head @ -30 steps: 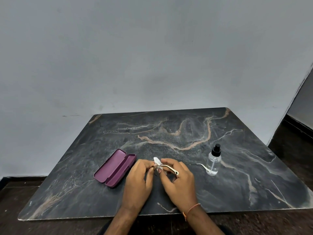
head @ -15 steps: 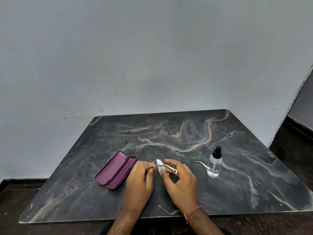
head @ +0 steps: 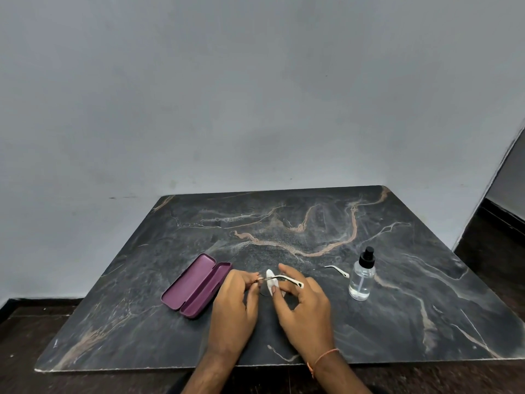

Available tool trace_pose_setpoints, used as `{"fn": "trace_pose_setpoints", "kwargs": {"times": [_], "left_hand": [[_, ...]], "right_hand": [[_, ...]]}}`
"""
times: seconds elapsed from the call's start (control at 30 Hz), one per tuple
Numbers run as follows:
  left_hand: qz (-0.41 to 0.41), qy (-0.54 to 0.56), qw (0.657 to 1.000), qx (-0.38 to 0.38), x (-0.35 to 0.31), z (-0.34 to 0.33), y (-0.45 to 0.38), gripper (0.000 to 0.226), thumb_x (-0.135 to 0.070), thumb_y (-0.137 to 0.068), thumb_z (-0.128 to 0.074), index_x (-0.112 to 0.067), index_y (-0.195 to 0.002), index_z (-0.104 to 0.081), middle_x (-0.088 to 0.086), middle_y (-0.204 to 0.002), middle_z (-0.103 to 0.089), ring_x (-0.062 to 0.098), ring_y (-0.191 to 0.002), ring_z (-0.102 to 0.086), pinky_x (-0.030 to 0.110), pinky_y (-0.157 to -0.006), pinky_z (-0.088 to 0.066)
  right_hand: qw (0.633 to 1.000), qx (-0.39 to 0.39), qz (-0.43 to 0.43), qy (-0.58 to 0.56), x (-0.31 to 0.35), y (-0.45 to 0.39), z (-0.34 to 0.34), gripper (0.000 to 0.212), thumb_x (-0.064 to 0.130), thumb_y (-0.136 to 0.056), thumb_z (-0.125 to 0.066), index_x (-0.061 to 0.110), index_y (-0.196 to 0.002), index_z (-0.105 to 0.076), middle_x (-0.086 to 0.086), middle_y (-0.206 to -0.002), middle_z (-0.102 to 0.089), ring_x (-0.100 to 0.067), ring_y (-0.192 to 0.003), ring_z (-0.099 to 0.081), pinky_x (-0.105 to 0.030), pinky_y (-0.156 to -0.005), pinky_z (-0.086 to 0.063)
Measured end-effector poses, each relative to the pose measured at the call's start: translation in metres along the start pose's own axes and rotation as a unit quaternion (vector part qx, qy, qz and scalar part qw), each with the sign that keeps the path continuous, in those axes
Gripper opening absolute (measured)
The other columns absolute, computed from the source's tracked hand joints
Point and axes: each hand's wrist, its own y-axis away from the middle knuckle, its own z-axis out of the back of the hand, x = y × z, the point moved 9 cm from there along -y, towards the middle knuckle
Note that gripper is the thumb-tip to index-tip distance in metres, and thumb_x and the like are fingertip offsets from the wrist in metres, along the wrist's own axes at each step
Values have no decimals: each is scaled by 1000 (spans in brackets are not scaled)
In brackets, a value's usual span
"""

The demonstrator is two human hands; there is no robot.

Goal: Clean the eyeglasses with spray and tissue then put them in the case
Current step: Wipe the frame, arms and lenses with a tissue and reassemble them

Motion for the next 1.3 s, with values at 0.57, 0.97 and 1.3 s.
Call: {"fn": "trace_pose_setpoints", "kwargs": {"times": [0.57, 0.97, 1.3], "left_hand": [[-14, 0, 1000, 24, -3, -6, 0, 20, -6, -101, -70, -26, -102, -68, -21, -101, -66, 4, -99, -68, 25, -84, -54], [-37, 9, 999, 38, -4, -8, 2, 20, -3, -100, -72, -23, -104, -70, -19, -104, -67, 5, -100, -69, 24, -86, -55], [-104, -2, 994, 12, -13, -3, 0, 19, -41, -102, -65, -26, -105, -77, -23, -109, -66, -4, -112, -62, 9, -98, -43]], "right_hand": [[998, 42, 31, -20, 5, 1, -8, 42, 45, -90, -79, 48, -130, -68, 16, -95, -71, 3, -85, -66, -19, -76, -56], [997, 44, -9, -64, 1, -3, -6, 40, 45, -87, -77, 43, -126, -73, 18, -107, -73, 0, -94, -70, -19, -84, -56], [994, 36, -30, -98, -6, -7, -7, 13, 21, -86, -83, 33, -87, -82, 36, -134, -65, -2, -105, -73, -25, -91, -57]]}}
